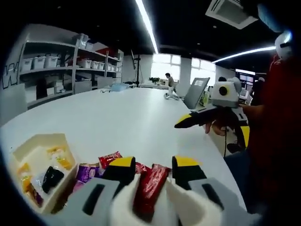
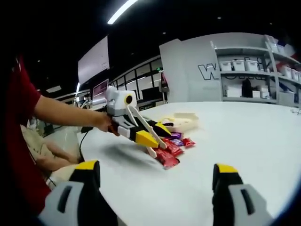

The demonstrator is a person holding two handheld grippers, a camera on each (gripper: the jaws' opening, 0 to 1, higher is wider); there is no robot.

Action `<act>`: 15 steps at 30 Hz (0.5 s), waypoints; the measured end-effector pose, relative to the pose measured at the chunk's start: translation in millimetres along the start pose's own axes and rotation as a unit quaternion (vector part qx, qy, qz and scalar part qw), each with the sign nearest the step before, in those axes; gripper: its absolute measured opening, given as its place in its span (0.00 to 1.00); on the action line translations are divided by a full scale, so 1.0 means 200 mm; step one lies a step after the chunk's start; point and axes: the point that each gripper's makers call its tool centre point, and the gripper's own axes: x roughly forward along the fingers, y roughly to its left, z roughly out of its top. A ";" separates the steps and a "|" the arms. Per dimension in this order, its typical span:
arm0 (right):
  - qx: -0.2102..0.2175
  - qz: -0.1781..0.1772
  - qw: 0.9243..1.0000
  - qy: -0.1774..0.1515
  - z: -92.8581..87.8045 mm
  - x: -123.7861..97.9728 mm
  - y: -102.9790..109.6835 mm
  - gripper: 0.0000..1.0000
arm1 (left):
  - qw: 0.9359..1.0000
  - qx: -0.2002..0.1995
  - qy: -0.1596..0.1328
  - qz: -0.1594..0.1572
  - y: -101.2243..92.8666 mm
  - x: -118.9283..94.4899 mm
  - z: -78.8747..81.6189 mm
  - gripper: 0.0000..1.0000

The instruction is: Place the target food into the container with the food tongs after gripping and lifting it, then release it inside without dropping or visibly crushing the food.

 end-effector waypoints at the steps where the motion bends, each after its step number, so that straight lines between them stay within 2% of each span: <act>1: 0.000 0.000 1.000 0.000 0.00 0.00 0.00 1.00 | 1.000 0.002 0.003 0.000 0.00 0.00 0.00 0.30; 7: 0.001 -0.003 1.000 -0.001 0.00 -0.01 -0.01 1.00 | 0.999 0.025 0.020 -0.005 -0.02 0.02 -0.02 0.30; 15: -0.001 -0.004 1.000 -0.002 0.01 -0.02 -0.01 1.00 | 1.000 0.010 0.027 -0.004 -0.01 0.01 -0.01 0.30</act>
